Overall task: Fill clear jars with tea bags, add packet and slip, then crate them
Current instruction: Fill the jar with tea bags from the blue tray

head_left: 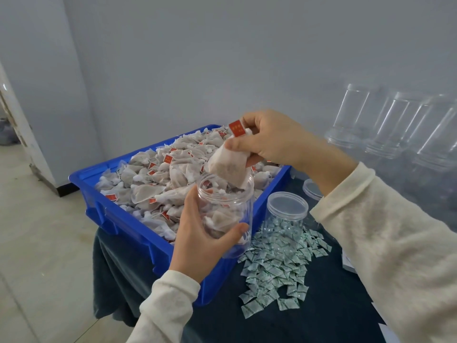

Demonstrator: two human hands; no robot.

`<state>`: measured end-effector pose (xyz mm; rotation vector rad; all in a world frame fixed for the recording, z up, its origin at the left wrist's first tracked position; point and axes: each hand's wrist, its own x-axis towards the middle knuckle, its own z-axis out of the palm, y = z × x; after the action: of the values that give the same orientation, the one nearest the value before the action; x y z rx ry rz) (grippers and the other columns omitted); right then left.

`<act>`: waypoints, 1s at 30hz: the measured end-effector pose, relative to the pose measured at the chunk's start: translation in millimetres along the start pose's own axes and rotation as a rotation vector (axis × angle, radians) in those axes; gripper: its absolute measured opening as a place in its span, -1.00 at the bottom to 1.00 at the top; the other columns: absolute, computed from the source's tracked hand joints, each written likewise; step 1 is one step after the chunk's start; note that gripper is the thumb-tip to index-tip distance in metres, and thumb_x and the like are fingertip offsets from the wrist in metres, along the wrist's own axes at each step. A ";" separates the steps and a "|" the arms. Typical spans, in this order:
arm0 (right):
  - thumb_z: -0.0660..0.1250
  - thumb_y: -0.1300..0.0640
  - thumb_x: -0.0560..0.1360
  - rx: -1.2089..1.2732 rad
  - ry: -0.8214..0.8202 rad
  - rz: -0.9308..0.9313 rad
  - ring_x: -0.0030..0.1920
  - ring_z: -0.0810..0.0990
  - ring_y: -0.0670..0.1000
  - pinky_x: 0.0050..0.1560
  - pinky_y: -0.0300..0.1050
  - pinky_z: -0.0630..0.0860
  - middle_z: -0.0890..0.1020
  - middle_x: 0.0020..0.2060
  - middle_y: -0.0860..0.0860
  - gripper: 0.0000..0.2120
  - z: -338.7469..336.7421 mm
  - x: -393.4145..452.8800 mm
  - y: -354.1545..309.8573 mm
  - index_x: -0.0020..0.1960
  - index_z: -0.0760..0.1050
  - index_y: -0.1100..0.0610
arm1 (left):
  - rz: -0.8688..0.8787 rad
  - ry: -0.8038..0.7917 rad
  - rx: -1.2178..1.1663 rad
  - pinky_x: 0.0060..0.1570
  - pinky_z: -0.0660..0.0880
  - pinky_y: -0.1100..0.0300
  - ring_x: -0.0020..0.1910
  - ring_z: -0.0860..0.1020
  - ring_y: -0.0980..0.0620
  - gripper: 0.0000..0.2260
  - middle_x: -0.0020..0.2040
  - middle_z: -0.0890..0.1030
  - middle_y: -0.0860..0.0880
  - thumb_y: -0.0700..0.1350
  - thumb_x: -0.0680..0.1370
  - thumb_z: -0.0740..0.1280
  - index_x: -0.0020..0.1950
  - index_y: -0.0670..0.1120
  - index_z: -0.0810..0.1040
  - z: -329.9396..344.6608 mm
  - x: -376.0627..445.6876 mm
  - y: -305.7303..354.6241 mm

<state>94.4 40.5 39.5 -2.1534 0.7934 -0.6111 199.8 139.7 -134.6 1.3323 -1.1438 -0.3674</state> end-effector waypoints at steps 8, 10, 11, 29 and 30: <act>0.40 0.08 0.49 -0.727 -0.002 -0.256 -0.36 0.34 -0.20 -0.25 -0.60 0.25 0.39 -0.37 -0.16 -0.86 31.2 -7.6 7.2 -0.14 0.45 0.08 | -0.043 -0.001 0.048 0.15 0.53 -0.02 0.18 0.51 0.07 -0.09 0.19 0.48 0.10 0.33 0.18 0.47 0.42 0.05 0.21 0.8 0.2 -1.9; 0.38 0.08 0.50 -0.769 -0.155 -0.230 -0.33 0.39 -0.18 -0.31 -0.57 0.30 0.45 -0.33 -0.15 -0.90 34.3 -6.0 3.3 -0.11 0.51 0.09 | -0.051 0.001 0.050 0.15 0.53 -0.02 0.19 0.50 0.07 -0.08 0.20 0.48 0.10 0.33 0.17 0.47 0.43 0.09 0.19 1.2 -0.5 -1.2; 0.38 0.10 0.50 -0.781 -0.265 -0.195 -0.29 0.46 -0.17 -0.33 -0.53 0.35 0.53 -0.28 -0.14 -0.92 33.4 -4.4 -0.3 -0.06 0.56 0.10 | -0.049 -0.008 0.051 0.15 0.53 -0.03 0.19 0.51 0.06 -0.07 0.22 0.48 0.08 0.33 0.18 0.47 0.43 0.08 0.18 1.1 -1.1 -0.4; 0.32 0.31 0.50 -0.239 -0.378 -0.131 -0.24 0.64 -0.18 -0.27 -0.36 0.52 0.67 -0.27 -0.14 -0.80 14.8 35.8 2.4 -0.10 0.62 0.04 | -0.002 -0.045 0.045 0.27 0.46 -0.02 0.32 0.45 0.05 -0.05 0.34 0.43 0.10 0.29 0.20 0.50 0.47 0.06 0.17 0.7 -3.2 2.6; 0.35 0.28 0.49 -0.197 -0.334 -0.126 -0.26 0.63 -0.20 -0.28 -0.37 0.50 0.66 -0.28 -0.15 -0.82 16.3 42.3 8.6 -0.10 0.61 0.01 | 0.002 -0.048 0.045 0.28 0.45 -0.02 0.32 0.44 0.05 -0.05 0.35 0.42 0.10 0.29 0.21 0.50 0.48 0.06 0.17 0.5 -3.7 2.1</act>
<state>131.2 14.3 30.2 -2.4150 0.5573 -0.2296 196.9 142.8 -134.4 1.3674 -1.2000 -0.3760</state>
